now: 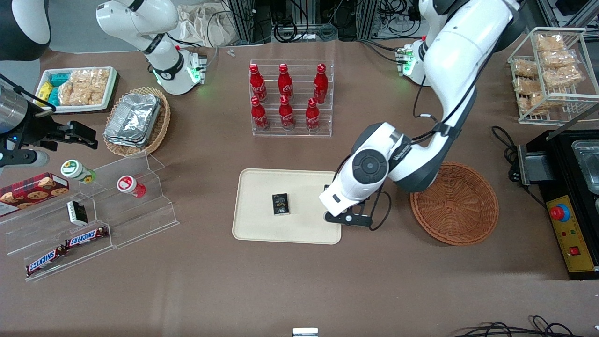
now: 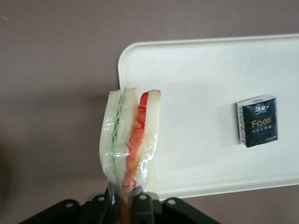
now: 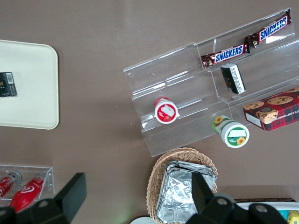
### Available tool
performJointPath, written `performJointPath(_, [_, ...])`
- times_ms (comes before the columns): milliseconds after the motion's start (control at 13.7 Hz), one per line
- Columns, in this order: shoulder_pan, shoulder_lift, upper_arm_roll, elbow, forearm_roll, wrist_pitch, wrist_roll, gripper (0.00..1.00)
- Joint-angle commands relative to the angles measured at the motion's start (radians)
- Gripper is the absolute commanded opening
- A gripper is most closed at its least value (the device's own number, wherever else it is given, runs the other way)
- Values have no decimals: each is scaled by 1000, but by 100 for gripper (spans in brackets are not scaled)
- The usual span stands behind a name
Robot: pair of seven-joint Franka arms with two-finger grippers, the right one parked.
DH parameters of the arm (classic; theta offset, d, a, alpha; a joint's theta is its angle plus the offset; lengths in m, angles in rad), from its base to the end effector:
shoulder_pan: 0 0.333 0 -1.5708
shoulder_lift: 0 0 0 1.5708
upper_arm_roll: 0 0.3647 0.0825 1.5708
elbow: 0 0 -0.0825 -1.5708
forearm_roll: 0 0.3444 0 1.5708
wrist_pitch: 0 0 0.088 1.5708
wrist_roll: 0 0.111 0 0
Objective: Place sandwich from basket to tray
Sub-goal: 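Carry the held sandwich over to the cream tray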
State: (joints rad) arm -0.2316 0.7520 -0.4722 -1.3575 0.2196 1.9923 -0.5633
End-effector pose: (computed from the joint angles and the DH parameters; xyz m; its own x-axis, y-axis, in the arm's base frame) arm 0.6127 -0.3829 0.3537 0.9866 -0.1322 -0.0955 -0.1247 -0.9889 0.0813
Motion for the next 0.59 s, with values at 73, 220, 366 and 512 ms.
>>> performJointPath(73, [-26,93,9,64,18,31,-12,0])
performJointPath(220, [-29,107,9,64,18,74,-47,5])
performJointPath(366, [-37,119,7,64,15,92,-53,6])
performJointPath(512, [-43,124,9,64,15,97,-53,14])
